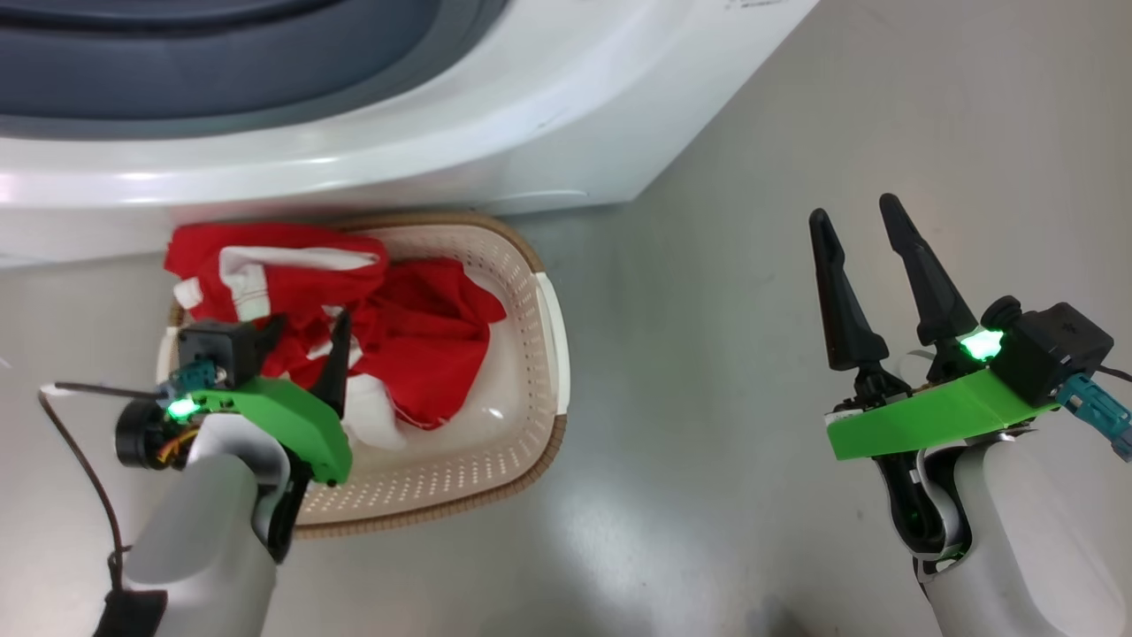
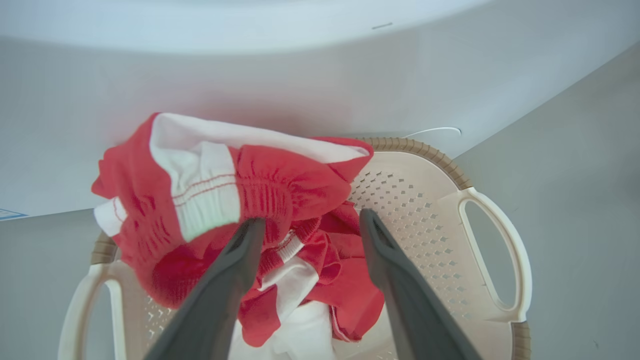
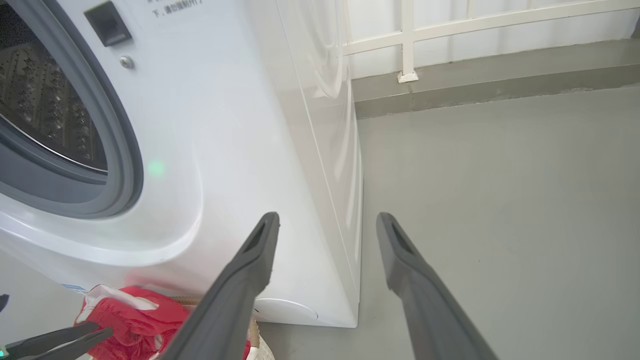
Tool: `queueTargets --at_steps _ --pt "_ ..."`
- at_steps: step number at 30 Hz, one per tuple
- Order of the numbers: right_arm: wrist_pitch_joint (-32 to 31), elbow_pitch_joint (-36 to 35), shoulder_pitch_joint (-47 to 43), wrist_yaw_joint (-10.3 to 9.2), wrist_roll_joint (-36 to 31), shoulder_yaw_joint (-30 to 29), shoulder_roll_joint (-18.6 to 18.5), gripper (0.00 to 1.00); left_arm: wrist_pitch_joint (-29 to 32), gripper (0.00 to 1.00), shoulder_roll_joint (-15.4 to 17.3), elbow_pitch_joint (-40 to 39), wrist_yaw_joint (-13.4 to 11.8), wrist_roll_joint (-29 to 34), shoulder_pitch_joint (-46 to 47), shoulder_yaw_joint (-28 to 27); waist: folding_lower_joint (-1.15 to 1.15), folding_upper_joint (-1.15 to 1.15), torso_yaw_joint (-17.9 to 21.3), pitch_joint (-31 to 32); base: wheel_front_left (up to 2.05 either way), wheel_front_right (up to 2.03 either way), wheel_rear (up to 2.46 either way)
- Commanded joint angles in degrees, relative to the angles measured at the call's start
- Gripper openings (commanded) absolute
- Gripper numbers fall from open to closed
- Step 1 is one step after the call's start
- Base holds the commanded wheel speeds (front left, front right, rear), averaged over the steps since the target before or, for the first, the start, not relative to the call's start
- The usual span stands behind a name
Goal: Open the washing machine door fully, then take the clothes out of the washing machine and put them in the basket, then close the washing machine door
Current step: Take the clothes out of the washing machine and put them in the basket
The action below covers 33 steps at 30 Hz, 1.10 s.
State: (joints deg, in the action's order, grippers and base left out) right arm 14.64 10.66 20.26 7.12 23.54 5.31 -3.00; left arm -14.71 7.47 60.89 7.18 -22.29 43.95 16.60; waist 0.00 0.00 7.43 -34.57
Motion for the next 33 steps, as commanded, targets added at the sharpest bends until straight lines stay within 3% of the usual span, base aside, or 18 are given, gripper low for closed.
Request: queueTargets --at_steps 1,16,33 --pt "0.36 -0.95 -1.43 0.36 -0.50 0.90 0.13 1.00 -0.29 1.00 1.32 -1.48 0.31 -0.19 -2.13 -1.69 0.00 0.00 -1.24 2.16 0.00 0.00 0.00" --pt "0.36 1.35 -5.62 0.36 -1.36 0.15 0.03 1.00 -0.29 1.00 -0.15 -11.63 0.31 3.22 -10.10 -7.86 0.00 0.00 -3.95 12.62 0.00 0.00 0.00" --pt "0.36 2.12 -13.25 0.36 -0.29 -1.15 -3.23 1.00 -0.29 1.00 -1.75 -25.85 0.31 10.46 -21.70 -16.21 0.00 0.00 -6.60 23.53 0.00 0.00 0.00"
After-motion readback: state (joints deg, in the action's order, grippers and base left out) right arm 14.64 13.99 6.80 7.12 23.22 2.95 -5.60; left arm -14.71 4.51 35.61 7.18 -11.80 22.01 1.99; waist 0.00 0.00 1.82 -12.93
